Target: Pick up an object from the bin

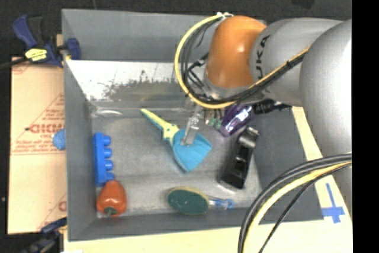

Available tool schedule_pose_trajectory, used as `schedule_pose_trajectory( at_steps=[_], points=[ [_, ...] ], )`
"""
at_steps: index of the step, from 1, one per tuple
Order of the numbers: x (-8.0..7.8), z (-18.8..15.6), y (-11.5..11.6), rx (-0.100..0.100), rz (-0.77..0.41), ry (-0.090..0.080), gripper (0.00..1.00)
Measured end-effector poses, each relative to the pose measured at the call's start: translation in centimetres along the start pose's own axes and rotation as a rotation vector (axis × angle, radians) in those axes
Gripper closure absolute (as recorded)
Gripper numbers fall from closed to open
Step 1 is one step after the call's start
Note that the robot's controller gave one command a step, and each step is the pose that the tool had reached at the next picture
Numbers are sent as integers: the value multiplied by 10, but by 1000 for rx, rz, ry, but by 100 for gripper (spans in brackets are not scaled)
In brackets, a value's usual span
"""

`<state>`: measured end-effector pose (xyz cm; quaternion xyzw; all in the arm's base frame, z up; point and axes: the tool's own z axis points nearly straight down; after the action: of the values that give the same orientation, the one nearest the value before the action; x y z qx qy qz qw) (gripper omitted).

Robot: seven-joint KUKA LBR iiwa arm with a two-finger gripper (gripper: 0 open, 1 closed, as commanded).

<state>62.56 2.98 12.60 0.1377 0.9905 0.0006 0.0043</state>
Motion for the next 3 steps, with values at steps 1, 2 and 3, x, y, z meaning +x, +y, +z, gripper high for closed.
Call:
schedule_pose_trajectory(
  at_steps=[1,2,3],
  points=[
    [13,26,2,3,148,10,0],
    [26,55,16,-1,227,-1,0],
    [34,52,9,4,550,9,100]
  ],
)
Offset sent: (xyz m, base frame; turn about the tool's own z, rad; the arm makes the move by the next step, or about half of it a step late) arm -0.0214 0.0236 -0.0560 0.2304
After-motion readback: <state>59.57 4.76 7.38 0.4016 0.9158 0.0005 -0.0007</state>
